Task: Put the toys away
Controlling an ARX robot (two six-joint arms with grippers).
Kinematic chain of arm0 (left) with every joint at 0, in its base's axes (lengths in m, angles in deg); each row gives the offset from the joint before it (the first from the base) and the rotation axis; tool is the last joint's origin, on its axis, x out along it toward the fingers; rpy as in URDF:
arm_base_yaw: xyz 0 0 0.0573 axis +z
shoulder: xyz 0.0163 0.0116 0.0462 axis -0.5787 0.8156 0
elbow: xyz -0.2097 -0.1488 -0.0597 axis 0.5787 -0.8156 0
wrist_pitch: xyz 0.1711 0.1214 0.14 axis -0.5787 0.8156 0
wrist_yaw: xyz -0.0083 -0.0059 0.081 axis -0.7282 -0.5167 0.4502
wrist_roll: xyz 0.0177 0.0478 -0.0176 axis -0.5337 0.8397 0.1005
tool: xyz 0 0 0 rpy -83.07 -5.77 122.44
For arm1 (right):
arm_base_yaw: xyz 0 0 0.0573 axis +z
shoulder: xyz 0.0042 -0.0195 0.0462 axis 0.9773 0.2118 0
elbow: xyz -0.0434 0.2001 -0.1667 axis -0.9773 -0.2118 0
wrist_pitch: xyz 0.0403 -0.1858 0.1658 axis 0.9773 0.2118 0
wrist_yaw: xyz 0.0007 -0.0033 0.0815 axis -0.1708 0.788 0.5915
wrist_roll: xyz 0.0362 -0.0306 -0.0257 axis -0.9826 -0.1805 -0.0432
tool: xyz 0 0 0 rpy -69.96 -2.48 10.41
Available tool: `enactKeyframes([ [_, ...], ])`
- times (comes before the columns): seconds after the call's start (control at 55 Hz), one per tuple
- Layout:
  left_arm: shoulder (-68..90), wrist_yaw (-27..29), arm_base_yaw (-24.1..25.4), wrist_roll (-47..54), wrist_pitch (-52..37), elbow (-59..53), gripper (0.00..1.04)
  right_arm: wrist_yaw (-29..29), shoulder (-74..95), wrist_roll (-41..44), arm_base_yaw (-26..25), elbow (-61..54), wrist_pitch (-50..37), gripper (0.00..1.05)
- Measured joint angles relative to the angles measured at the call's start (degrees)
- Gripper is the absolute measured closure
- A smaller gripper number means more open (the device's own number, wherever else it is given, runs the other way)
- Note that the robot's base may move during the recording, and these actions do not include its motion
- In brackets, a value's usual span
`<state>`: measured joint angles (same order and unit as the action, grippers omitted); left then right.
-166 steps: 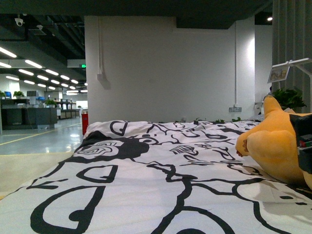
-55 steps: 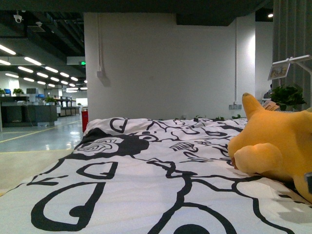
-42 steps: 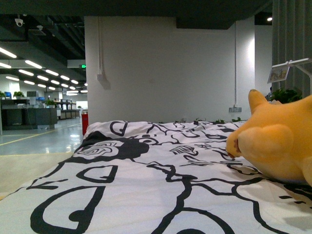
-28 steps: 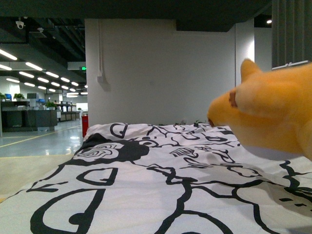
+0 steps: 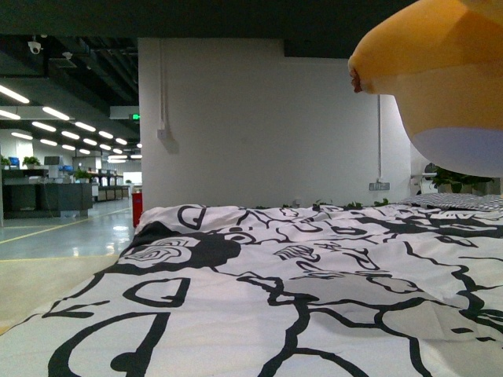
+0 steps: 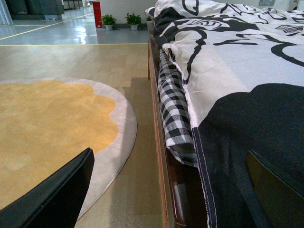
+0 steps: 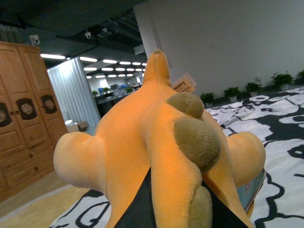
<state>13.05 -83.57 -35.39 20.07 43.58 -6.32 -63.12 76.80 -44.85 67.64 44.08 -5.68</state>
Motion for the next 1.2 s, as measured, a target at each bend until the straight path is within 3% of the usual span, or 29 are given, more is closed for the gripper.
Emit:
enactKeyframes([
  [0.254, 0.0, 0.0, 0.0, 0.0, 0.0, 0.0, 0.06, -0.6, -7.0, -0.5, 2.1, -1.3, 11.7, 0.98],
  [0.545, 0.0, 0.0, 0.0, 0.0, 0.0, 0.0, 0.06, -0.8, -7.1, -0.3, 2.4, -1.8, 12.3, 0.98],
  [0.563, 0.0, 0.0, 0.0, 0.0, 0.0, 0.0, 0.06, -1.7, -7.1, 0.5, 2.7, -1.7, 12.9, 0.98],
  [0.636, 0.0, 0.0, 0.0, 0.0, 0.0, 0.0, 0.06, -15.3, -8.0, 9.0, 7.8, 1.3, 27.3, 0.98],
  [0.727, 0.0, 0.0, 0.0, 0.0, 0.0, 0.0, 0.06, -22.0, -10.4, 18.9, 9.6, -1.0, 34.8, 0.98],
  [0.89, 0.0, 0.0, 0.0, 0.0, 0.0, 0.0, 0.06, -23.6, -14.7, 26.2, 9.9, -8.8, 32.6, 0.98],
  [1.199, 0.0, 0.0, 0.0, 0.0, 0.0, 0.0, 0.06, -24.0, -21.3, 28.1, 9.9, -18.1, 28.7, 0.98],
])
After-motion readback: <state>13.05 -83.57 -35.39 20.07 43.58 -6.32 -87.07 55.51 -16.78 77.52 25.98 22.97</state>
